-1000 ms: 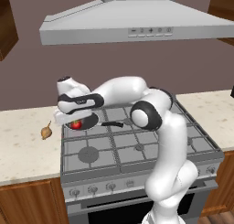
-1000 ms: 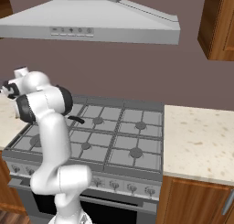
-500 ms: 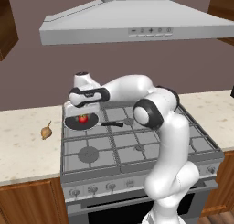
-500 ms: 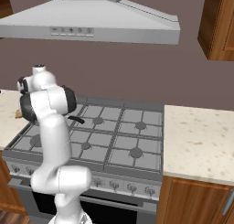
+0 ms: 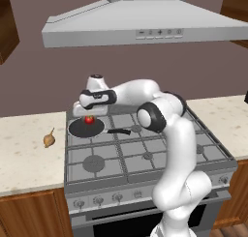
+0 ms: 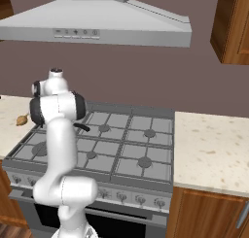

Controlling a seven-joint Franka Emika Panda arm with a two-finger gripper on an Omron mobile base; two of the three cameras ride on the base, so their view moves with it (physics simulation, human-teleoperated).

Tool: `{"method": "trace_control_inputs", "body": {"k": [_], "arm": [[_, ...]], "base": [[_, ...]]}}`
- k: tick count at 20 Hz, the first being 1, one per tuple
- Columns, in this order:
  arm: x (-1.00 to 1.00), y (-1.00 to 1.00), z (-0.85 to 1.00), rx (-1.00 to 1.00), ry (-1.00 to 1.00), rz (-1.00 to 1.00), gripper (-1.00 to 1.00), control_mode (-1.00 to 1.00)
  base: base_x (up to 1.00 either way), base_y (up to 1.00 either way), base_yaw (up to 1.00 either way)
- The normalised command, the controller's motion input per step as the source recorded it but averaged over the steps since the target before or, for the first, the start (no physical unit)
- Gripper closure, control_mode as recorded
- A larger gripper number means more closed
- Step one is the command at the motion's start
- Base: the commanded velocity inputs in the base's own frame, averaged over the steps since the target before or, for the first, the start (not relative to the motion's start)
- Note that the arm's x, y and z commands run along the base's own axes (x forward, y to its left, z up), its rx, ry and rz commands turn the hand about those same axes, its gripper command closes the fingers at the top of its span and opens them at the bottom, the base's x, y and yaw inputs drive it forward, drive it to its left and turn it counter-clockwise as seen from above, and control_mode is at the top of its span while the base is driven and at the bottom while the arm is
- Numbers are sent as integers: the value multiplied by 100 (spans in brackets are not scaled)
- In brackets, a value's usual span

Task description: Place the pan on the rear left burner on the stove. Then place the tomato and the onion in the pan and turn on the rear left burner.

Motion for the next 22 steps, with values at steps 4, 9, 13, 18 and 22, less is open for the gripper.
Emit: {"method": "trace_control_inputs", "body": {"k": [4,9,13,18,22], "arm": [[71,0,0,0,3,0,100,-100],[36,2,3,-4,6,0,100,-100],[0,9,0,-1,0,0,100,-100],[-3,0,-14,0,0,0,100,-100],[0,0,-31,0,0,0,100,-100]], "base": [[0,0,0],[0,0,0],[0,0,0],[0,0,0],[0,0,0]]}}
